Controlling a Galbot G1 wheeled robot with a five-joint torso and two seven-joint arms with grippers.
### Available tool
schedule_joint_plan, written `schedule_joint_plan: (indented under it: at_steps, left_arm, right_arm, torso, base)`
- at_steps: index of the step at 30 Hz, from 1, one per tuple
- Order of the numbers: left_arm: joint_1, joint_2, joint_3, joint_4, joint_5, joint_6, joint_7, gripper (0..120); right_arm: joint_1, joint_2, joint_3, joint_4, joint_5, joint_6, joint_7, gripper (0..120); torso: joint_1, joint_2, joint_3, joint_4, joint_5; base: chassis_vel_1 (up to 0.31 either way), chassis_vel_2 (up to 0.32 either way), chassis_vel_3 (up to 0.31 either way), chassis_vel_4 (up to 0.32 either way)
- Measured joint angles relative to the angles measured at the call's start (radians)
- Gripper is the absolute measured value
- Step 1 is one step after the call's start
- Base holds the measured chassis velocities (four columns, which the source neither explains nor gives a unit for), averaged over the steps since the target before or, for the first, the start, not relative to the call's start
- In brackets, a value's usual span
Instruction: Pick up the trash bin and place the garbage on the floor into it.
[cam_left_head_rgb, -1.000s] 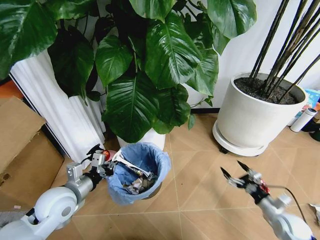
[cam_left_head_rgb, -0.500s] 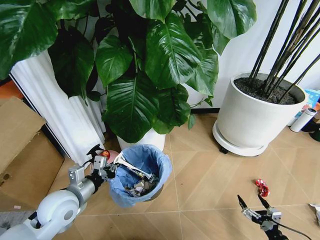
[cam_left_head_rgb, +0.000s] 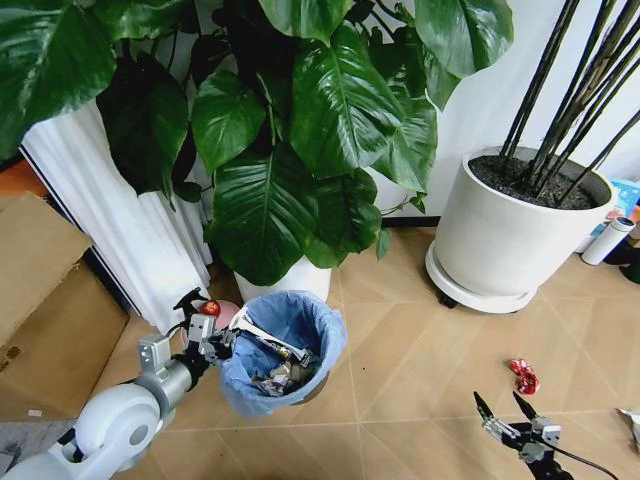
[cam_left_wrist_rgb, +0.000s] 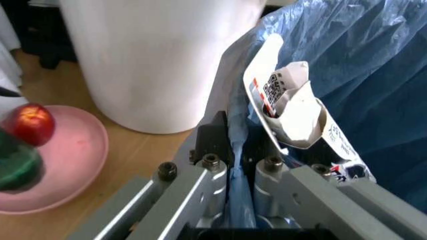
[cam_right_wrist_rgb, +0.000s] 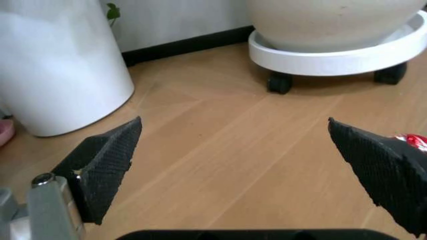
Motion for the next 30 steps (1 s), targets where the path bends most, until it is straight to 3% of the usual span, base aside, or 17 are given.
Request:
schedule_joint_plan:
  at_steps: [30]
  left_arm:
    - [-0.005,-0.011,0.009,0.002,0.007,-0.001,0.001,0]
  right_arm:
    - [0.000,0.001,-0.007,-0.005,0.005,0.003,-0.001,100]
  torso:
    - [0.000,0.000,0.000,-0.0002,0.0000]
  base:
    - [-0.106,-0.107,0.102,0.107]
